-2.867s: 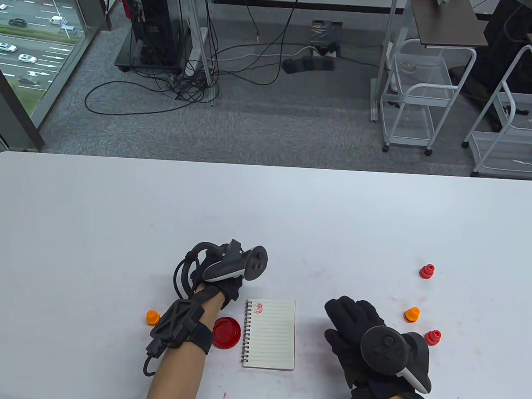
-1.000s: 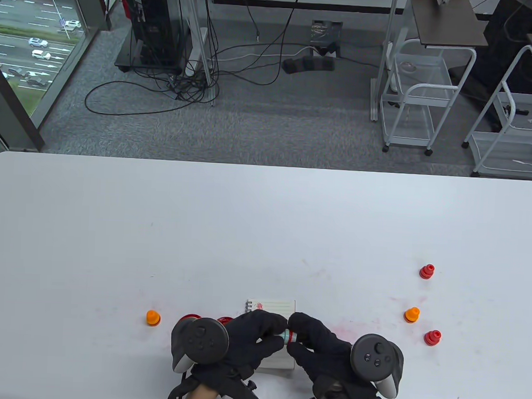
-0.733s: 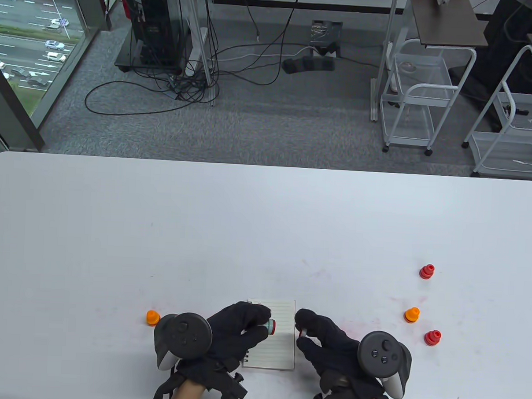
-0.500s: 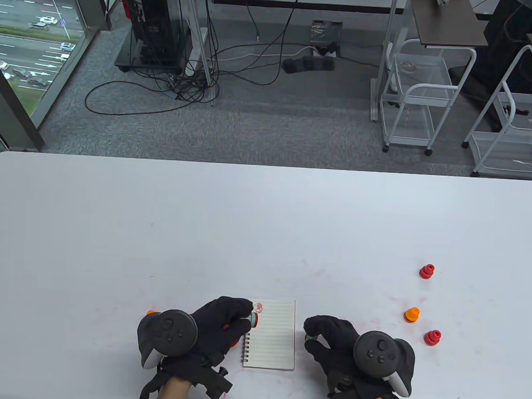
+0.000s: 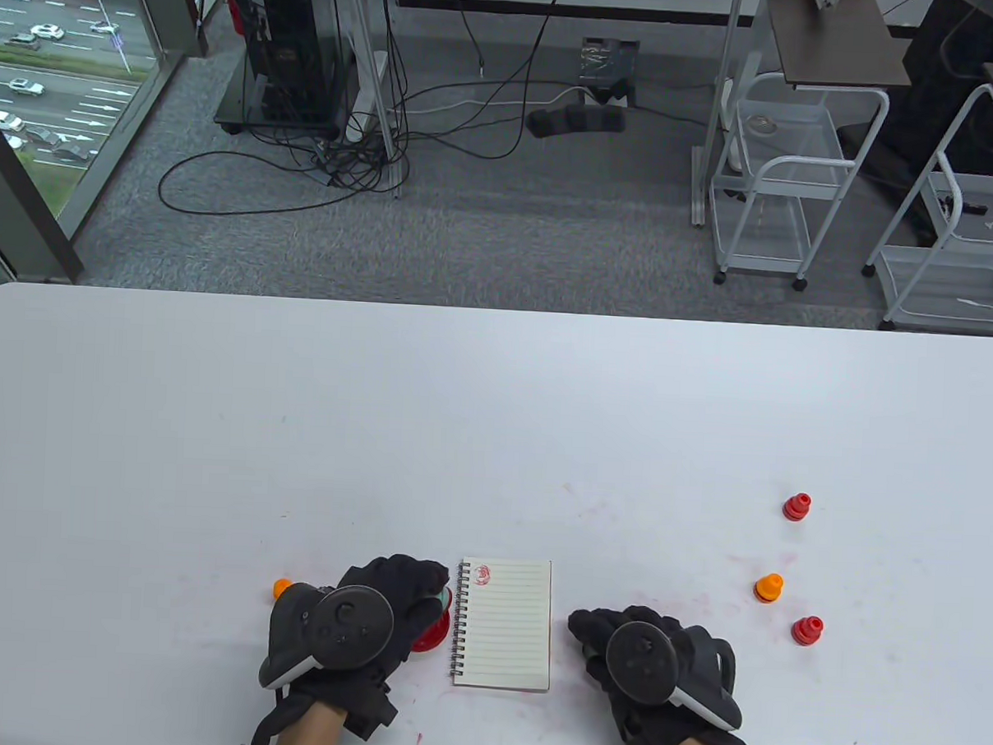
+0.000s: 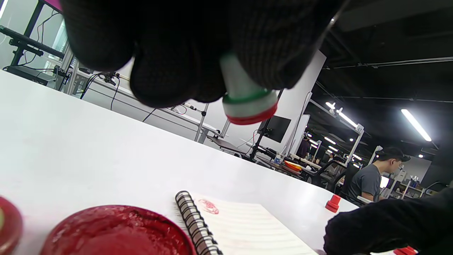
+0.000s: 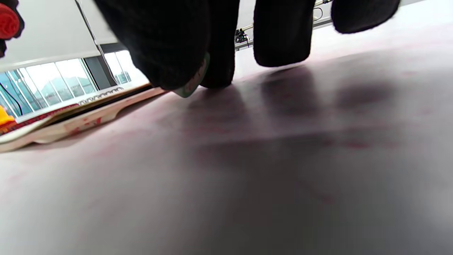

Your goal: Stamp reward stamp onto notebook

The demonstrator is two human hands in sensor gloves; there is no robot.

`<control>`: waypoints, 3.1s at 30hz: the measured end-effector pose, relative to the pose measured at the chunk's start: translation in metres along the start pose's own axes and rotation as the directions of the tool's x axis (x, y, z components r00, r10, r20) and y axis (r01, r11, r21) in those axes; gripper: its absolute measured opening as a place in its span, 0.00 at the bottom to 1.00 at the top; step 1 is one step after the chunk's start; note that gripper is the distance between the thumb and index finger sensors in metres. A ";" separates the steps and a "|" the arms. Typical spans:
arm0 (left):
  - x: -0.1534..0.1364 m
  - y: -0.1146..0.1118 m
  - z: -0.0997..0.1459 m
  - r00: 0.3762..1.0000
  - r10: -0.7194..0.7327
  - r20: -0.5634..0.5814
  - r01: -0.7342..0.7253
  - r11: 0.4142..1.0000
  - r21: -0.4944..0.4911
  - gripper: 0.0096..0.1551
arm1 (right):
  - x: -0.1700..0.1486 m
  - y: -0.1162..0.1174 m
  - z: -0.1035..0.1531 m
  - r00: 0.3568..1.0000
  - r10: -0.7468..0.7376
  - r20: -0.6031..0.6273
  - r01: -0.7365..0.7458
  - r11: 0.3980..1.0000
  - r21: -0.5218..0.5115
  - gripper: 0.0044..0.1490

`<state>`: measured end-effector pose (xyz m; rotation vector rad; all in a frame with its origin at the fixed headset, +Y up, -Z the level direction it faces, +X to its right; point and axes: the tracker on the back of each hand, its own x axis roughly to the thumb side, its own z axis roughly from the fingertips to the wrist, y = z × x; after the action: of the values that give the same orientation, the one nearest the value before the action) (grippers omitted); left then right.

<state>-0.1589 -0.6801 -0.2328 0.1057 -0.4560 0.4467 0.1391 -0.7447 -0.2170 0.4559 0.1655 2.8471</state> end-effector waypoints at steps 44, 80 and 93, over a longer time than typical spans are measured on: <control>0.001 -0.056 -0.029 0.933 -0.360 -0.002 0.343 0.889 -0.303 0.22 | -0.015 -0.027 0.011 0.981 -0.191 -0.029 0.187 0.978 -0.092 0.35; -0.003 -0.017 -0.049 0.965 -0.262 -0.009 0.249 0.927 -0.282 0.27 | -0.021 -0.035 0.013 0.977 -0.210 -0.047 0.202 0.970 -0.138 0.35; 0.038 -0.046 -0.095 0.940 -0.303 0.158 0.339 0.884 -0.322 0.26 | -0.024 -0.043 0.015 0.973 -0.226 -0.040 0.216 0.962 -0.169 0.35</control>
<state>-0.0701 -0.6874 -0.3008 -0.1363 -0.6010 0.0283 0.1755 -0.7085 -0.2158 0.2991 -0.0072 2.6284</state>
